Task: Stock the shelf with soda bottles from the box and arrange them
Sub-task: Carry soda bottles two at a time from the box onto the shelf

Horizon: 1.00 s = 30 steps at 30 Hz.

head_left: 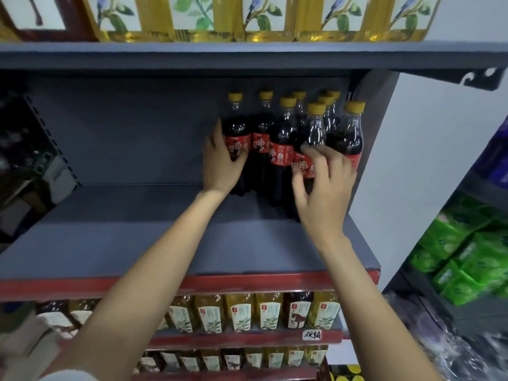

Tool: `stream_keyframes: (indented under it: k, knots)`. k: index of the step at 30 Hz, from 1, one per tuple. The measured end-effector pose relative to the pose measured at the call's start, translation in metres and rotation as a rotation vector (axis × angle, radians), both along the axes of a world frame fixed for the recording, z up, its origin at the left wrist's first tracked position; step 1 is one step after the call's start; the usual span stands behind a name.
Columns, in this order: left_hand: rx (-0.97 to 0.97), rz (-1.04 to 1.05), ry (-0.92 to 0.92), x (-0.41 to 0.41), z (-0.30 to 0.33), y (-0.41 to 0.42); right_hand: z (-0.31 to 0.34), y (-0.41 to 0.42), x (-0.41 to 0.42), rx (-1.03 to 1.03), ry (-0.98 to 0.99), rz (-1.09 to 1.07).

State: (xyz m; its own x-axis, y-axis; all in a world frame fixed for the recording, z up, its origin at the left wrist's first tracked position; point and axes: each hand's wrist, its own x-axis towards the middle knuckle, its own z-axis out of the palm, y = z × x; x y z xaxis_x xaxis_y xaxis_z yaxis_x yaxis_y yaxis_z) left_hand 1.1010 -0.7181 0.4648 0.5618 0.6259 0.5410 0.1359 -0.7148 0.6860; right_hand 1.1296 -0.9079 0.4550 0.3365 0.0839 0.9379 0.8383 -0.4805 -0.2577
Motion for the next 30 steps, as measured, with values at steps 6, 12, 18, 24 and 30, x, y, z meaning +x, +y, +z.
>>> stream_keyframes:
  k: [6, 12, 18, 24, 30]
  knots:
    - [0.035, -0.023, -0.081, -0.109, 0.003, -0.016, 0.003, 0.029, -0.069, 0.177, -0.083, 0.305]
    - [-0.006, 0.027, -0.399, -0.277, -0.032, -0.01, -0.033, 0.082, -0.197, 0.193, 0.071, 0.746]
    - [0.05, 0.305, -0.07, -0.45, -0.127, 0.036, -0.123, 0.149, -0.333, -0.153, 0.387, 0.976]
    - [-0.24, 0.517, 0.404, -0.617, -0.218, 0.08, -0.214, 0.226, -0.45, -0.761, 0.552, 1.082]
    - [-0.595, 0.784, 0.358, -0.739, -0.269, 0.135, -0.283, 0.321, -0.535, -1.091, 0.685, 1.112]
